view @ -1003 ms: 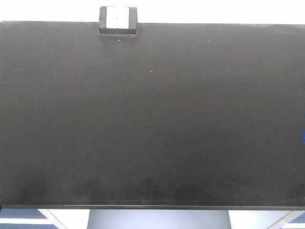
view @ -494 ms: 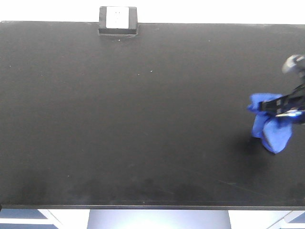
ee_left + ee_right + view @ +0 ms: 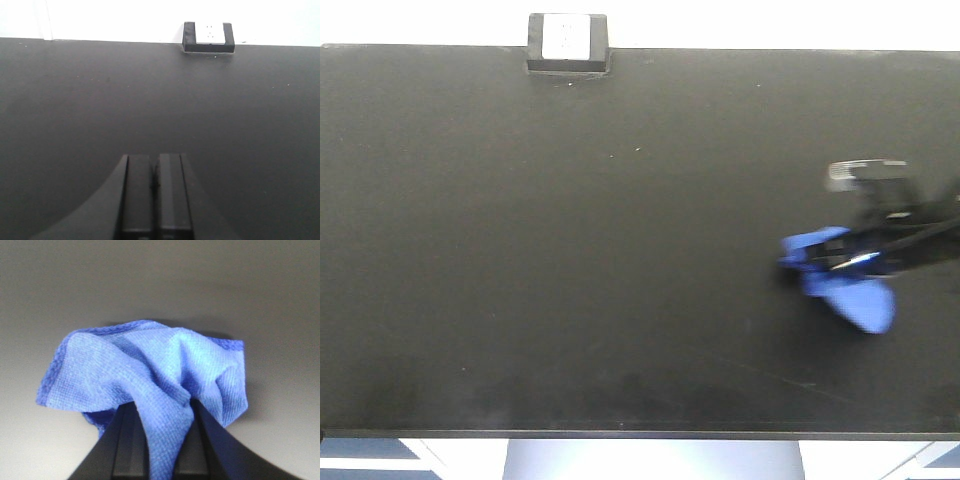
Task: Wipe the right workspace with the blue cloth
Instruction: 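Lower the cloth and wipe it across the benchtop with the right gripper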
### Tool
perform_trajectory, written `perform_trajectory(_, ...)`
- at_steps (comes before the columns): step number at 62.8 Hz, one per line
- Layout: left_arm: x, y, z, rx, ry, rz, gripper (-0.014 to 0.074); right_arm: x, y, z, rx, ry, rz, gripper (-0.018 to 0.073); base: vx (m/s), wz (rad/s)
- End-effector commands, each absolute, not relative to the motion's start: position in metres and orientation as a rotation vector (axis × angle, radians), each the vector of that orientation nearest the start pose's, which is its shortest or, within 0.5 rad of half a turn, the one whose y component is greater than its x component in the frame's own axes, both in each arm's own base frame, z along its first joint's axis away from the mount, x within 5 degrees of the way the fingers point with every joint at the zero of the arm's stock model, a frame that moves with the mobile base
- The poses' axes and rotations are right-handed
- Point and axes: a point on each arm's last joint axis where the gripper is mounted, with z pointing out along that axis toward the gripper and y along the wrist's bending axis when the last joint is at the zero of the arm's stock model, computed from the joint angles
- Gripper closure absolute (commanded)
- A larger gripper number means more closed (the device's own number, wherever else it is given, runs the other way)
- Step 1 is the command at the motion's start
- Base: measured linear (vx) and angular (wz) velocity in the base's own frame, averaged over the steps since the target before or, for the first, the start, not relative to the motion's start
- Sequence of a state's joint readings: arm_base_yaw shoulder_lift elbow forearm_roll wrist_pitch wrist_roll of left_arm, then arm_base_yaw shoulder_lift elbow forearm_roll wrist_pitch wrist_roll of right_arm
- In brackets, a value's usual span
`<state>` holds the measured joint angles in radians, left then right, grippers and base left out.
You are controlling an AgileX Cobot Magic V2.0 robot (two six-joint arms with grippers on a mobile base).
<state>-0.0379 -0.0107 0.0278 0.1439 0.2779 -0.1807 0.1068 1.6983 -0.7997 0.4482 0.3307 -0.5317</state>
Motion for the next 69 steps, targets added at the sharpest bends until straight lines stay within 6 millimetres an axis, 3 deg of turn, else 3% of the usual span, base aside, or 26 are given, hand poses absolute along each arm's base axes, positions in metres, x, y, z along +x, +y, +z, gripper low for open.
perform_trajectory(1,0.056,0.0,0.177,-0.025,1.712,-0.042,0.0602,0.298,0.088,0.168,-0.551,2.526,0.22,0.0559,0.0,0.0)
perform_trajectory(5,0.056,0.0,0.177,-0.025,1.712,-0.042,0.0602,0.294,0.111,0.17,-0.623,2.48,0.231,0.0559,0.0,0.0)
perform_trajectory(10,0.056,0.0,0.177,-0.025,1.712,-0.042,0.0602,0.297,0.109,0.171,-0.531,2.471,0.234,0.0559,0.0,0.0)
perform_trajectory(17,0.056,0.0,0.177,-0.025,1.712,-0.042,0.0602,0.307,0.072,0.17,-0.378,2.5,0.177,0.0559,0.0,0.0)
perform_trajectory(25,0.056,0.0,0.177,-0.025,1.712,-0.042,0.0602,0.312,0.001,0.168,-0.187,2.555,0.058,0.0559,0.0,0.0)
perform_trajectory(32,0.056,0.0,0.177,-0.025,1.712,-0.042,0.0602,0.307,-0.049,0.167,0.011,2.579,0.004,0.0559,0.0,0.0)
perform_trajectory(39,0.056,0.0,0.177,-0.025,1.712,-0.042,0.0602,0.304,-0.065,0.167,0.149,2.567,0.018,0.0559,0.0,0.0)
perform_trajectory(45,0.056,0.0,0.177,-0.025,1.712,-0.042,0.0602,0.307,-0.047,0.167,0.133,2.568,0.086,0.0559,0.0,0.0)
perform_trajectory(54,0.056,0.0,0.177,-0.025,1.712,-0.042,0.0602,0.31,0.026,0.168,-0.196,2.561,0.194,0.0559,0.0,0.0)
perform_trajectory(64,0.056,0.0,0.177,-0.025,1.712,-0.042,0.0602,0.297,0.114,0.173,-0.507,2.452,0.281,0.0559,0.0,0.0)
perform_trajectory(69,0.056,0.0,0.177,-0.025,1.712,-0.042,0.0602,0.293,0.132,0.175,-0.567,2.396,0.274,0.0559,0.0,0.0)
